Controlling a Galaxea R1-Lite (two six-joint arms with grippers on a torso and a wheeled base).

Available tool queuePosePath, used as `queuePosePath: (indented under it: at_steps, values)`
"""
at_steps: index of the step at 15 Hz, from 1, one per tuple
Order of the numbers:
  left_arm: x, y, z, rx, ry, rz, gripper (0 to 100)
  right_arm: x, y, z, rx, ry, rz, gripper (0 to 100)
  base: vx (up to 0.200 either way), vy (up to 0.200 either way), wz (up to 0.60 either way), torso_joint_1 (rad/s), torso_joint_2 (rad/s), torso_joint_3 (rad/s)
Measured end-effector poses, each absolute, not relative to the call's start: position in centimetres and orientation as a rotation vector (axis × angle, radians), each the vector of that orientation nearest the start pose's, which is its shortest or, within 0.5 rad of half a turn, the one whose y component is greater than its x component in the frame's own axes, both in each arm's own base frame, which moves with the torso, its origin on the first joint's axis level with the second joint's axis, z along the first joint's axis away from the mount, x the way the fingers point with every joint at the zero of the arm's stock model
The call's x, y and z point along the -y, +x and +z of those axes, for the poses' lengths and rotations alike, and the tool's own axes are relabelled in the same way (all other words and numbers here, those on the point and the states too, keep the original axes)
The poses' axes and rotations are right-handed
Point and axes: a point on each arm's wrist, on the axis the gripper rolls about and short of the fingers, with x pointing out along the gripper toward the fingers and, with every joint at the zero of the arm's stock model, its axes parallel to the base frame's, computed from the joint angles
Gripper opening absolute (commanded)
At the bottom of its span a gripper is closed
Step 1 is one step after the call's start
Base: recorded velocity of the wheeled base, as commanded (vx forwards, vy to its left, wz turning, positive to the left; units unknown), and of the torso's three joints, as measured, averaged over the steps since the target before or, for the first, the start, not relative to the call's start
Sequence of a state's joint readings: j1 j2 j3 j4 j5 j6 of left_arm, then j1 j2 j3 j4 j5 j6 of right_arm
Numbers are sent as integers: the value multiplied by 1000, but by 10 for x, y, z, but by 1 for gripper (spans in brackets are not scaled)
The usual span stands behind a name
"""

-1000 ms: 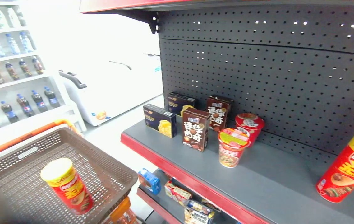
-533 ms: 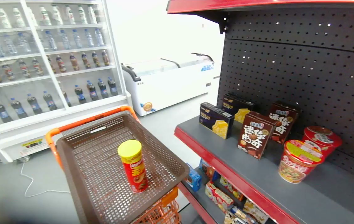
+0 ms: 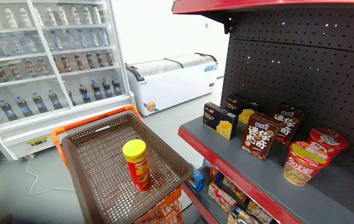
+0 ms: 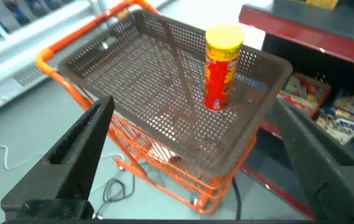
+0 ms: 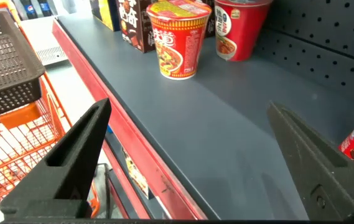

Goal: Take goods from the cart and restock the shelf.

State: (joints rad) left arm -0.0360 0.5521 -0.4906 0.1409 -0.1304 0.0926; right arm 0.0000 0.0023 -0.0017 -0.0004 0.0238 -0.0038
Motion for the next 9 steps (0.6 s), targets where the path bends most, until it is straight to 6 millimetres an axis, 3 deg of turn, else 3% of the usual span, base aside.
queuePosePath:
  at_steps: [2,5,9]
  values:
    - [6,59,211,-288,78,-225,100,-1,-23,76,0,-4,24,100,0,0,0,0,0,0]
    - [11,104,203,-392,90,-349,100,-1,-23,76,0,-4,24,100,0,0,0,0,0,0]
    - [16,166,169,-355,159,-405,100,-1,-23,76,0,-4,24,100,0,0,0,0,0,0]
